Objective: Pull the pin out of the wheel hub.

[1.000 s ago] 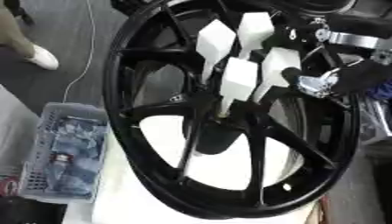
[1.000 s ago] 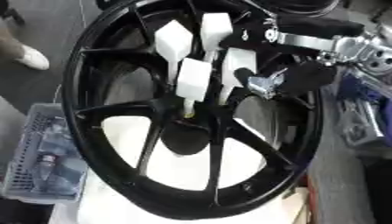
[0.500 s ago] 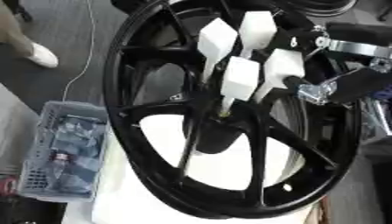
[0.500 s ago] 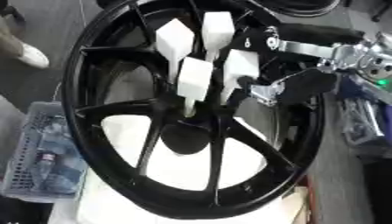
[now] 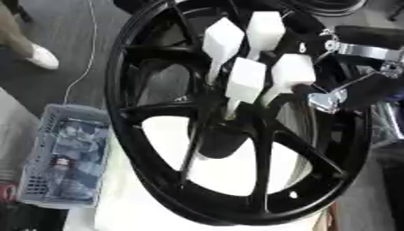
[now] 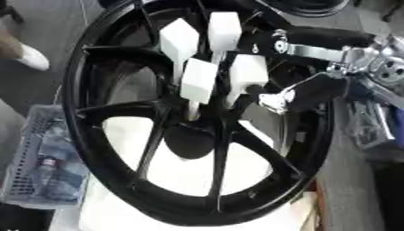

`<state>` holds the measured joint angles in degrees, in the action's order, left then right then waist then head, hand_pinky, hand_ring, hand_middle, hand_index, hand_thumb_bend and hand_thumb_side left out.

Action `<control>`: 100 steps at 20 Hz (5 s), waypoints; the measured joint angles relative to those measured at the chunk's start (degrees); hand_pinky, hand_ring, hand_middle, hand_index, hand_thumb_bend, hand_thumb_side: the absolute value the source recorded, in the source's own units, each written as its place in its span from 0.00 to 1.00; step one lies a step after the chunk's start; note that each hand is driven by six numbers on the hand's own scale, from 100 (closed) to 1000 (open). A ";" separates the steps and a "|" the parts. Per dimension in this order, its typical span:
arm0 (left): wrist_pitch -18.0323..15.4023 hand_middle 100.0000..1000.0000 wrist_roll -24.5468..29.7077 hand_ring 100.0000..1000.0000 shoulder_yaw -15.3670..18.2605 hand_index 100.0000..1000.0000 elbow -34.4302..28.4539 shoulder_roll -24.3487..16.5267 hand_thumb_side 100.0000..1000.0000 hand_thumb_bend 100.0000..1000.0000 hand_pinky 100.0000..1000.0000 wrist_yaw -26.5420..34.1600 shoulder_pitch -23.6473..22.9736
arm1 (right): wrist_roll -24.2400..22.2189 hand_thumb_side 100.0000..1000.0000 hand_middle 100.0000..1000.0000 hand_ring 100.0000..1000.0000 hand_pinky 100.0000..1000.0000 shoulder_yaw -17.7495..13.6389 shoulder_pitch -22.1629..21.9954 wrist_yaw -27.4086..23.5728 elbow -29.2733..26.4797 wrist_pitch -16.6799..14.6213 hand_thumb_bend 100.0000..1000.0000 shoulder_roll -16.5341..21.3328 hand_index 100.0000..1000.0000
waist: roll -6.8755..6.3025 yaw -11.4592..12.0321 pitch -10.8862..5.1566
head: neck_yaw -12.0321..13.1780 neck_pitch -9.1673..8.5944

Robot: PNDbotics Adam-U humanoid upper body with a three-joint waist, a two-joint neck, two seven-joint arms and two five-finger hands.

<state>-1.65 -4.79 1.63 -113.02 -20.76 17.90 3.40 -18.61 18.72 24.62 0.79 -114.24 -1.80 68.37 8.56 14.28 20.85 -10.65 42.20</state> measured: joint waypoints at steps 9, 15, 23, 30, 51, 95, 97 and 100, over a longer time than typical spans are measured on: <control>0.02 0.61 -0.03 0.78 0.00 0.70 -0.01 0.00 0.86 0.05 0.78 0.00 -0.02 | 9.15 0.27 0.44 0.85 0.58 0.01 -2.33 -1.64 0.00 -0.34 0.00 -0.04 0.58 | 0.00 -0.05 0.12 | 0.00 -0.01; 0.11 0.61 -0.19 0.78 0.01 0.70 -0.01 0.00 0.86 0.05 0.78 0.00 -0.04 | 12.73 0.32 0.39 0.80 0.47 -0.09 -2.49 -4.61 0.00 -1.30 0.00 -0.04 0.50 | -0.03 -0.12 0.12 | -0.01 -0.09; 0.18 0.61 -0.37 0.78 0.06 0.70 -0.01 0.00 0.86 0.06 0.79 0.00 -0.41 | 12.39 0.38 0.37 0.77 0.41 -3.35 -1.58 -12.43 0.01 -2.85 0.00 0.79 0.47 | -0.14 -0.88 0.07 | -0.03 -0.73; 0.19 0.61 -0.79 0.78 0.44 0.70 0.01 0.00 0.86 0.05 0.79 -0.02 -0.92 | 10.64 0.34 0.36 0.76 0.38 -11.02 -2.38 -20.35 0.01 -3.33 0.00 4.19 0.46 | -0.37 -2.42 -0.02 | 0.95 -1.09; -1.16 0.61 -3.68 0.79 3.05 0.70 -0.37 0.17 0.84 0.03 0.79 -2.24 -3.10 | 37.87 0.01 0.38 0.77 0.38 -39.04 -36.86 -16.68 0.00 4.91 0.00 -0.96 0.48 | -4.17 -9.34 0.69 | 7.72 -1.55; -1.04 0.61 -3.08 0.79 2.45 0.70 -0.37 2.60 0.85 0.04 0.79 -2.51 -2.90 | 55.84 0.33 0.91 1.00 0.53 -36.37 -49.64 2.82 0.03 9.36 0.00 -28.64 0.88 | -7.05 -10.31 1.46 | 10.00 -2.57; -1.21 0.61 -2.98 0.80 2.44 0.70 -0.37 2.60 0.84 0.03 0.79 -2.51 -2.80 | 57.28 0.37 0.91 0.98 0.51 -35.76 -48.74 2.66 0.03 5.41 0.00 -28.64 0.88 | -7.14 -10.27 1.46 | 10.06 -2.57; -1.78 0.61 -2.70 0.80 2.24 0.70 -0.37 2.54 0.82 0.02 0.79 -2.51 -2.31 | 58.89 0.40 0.90 0.97 0.51 -34.18 -47.42 3.10 0.03 -0.93 0.00 -28.64 0.87 | -7.40 -9.97 1.46 | 10.08 -2.57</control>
<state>-3.43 -7.49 3.87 -113.40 -18.22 15.40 1.09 40.28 -15.46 -22.80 3.89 -114.21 -2.73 39.73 1.17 4.31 22.31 -0.57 39.63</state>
